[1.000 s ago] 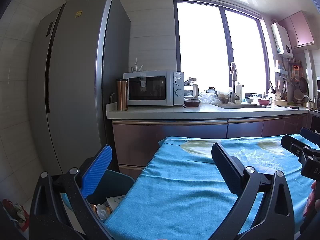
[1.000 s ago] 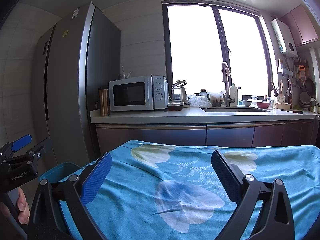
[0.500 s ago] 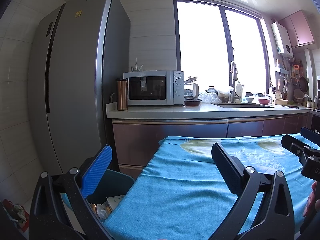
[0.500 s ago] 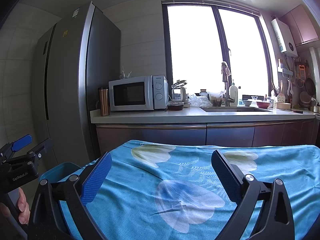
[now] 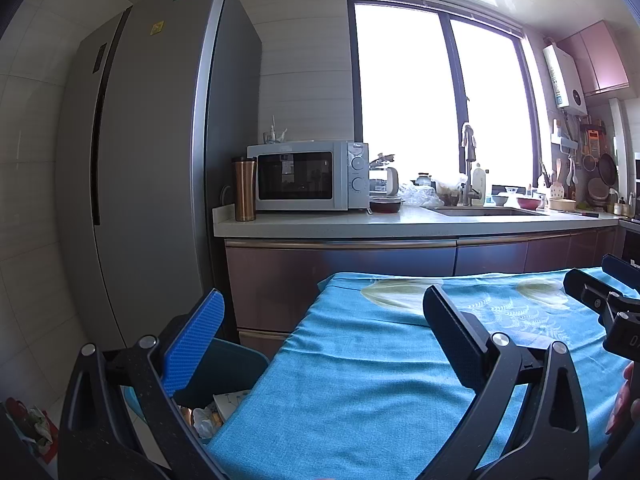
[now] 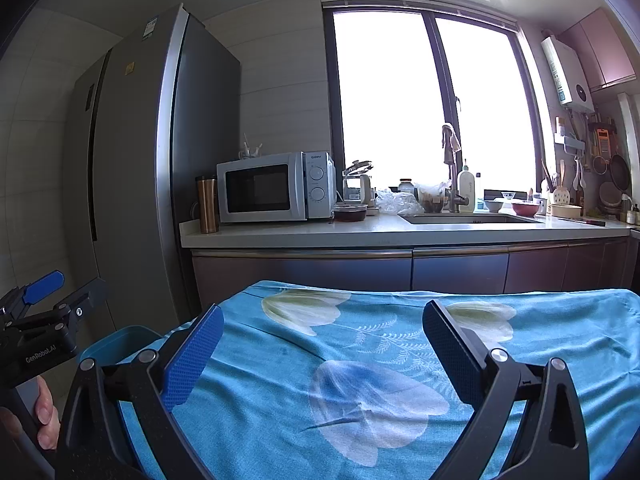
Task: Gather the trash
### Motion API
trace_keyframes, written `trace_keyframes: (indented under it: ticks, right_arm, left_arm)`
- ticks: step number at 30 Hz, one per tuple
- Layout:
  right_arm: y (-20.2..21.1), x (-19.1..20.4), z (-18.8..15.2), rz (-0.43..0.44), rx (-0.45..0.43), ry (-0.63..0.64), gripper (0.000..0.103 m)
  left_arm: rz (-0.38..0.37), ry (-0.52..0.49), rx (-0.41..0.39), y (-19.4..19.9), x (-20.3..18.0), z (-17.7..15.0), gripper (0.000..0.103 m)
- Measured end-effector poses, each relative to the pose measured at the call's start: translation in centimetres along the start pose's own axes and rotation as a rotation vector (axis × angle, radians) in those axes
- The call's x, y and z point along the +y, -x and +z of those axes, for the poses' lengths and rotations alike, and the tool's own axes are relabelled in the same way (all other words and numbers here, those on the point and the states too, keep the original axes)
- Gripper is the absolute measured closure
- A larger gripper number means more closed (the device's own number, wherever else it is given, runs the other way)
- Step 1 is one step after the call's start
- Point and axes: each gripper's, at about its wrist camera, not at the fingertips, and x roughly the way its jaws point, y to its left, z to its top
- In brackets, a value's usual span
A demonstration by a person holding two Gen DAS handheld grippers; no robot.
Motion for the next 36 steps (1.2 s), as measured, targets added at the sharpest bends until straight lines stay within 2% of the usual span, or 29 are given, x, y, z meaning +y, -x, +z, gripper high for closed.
trace_keyframes:
  ticks: [23, 28, 33, 36]
  right_arm:
    - [-0.1, -0.1, 0.0, -0.002, 0.003, -0.012, 0.007]
    - [-0.1, -0.2, -0.1, -0.008, 0.001, -0.015, 0.007]
    - [-0.5, -1.4, -0.3, -0.044, 0.034, -0.013, 0.007]
    - [-1.7, -3.4, -0.5, -0.107, 0.112, -0.010, 0.007]
  left_arm:
    - [0.000, -0.002, 0.001, -0.1, -0.1, -0.1, 0.005]
    - [-0.022, -0.012, -0.003, -0.2, -0.5, -0.1, 0.005]
    - [-0.057, -0.005, 0.085, -2.1, -1.0, -0.3, 0.005]
    - [-0.118, 0.005, 0.199, -4.8, -1.5, -0.7, 0.005]
